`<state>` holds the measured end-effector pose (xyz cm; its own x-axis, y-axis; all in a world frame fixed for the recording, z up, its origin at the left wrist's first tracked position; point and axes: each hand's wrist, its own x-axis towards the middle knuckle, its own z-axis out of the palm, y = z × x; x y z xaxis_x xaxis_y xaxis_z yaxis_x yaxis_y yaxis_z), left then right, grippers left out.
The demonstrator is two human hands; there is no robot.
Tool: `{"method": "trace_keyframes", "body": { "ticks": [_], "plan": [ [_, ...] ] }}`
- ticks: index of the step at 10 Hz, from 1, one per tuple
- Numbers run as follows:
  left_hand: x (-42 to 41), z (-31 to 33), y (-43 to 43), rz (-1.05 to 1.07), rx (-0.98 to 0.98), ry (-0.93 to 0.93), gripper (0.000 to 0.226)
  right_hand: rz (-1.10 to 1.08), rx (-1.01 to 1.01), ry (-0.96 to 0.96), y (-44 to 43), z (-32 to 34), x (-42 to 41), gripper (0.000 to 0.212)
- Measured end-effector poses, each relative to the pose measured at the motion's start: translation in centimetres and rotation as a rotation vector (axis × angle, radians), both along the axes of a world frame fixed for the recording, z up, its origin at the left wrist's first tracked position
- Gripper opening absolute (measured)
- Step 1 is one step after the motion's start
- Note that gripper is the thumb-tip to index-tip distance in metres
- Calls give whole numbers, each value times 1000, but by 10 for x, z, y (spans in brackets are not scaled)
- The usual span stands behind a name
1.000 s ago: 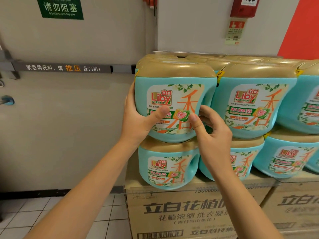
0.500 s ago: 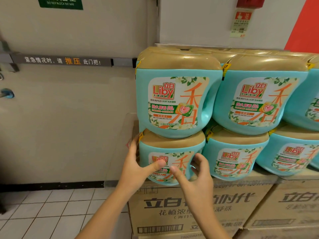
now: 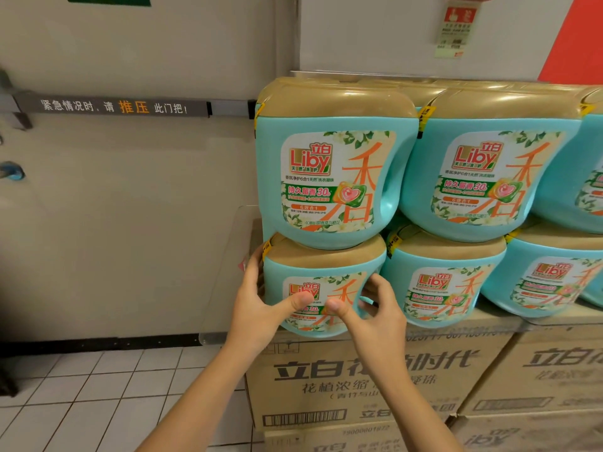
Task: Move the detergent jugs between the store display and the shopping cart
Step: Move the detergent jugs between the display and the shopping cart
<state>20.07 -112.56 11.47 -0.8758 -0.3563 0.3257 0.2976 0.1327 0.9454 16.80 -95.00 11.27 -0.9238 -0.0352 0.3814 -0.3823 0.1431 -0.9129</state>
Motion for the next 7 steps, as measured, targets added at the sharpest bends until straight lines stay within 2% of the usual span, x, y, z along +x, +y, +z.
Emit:
{"method": "trace_keyframes", "body": {
  "ticks": [3,4,5,6,7],
  "plan": [
    [-3,1,-9,-46,5,-41,98,-47,24,-18,-6,-2,5,60],
    [-1,4,-8,-18,-65,-43,103,-43,67,-23,-5,2,5,59],
    [2,8,-3,27,-45,-61,103,-2,88,-34,-2,7,5,55],
    [24,-1,18,219,-6,-85,89,36,108,-27,14,3,15,43],
    [38,-9,31,371,37,-118,61,59,88,-56,30,-3,23,28]
  ]
}}
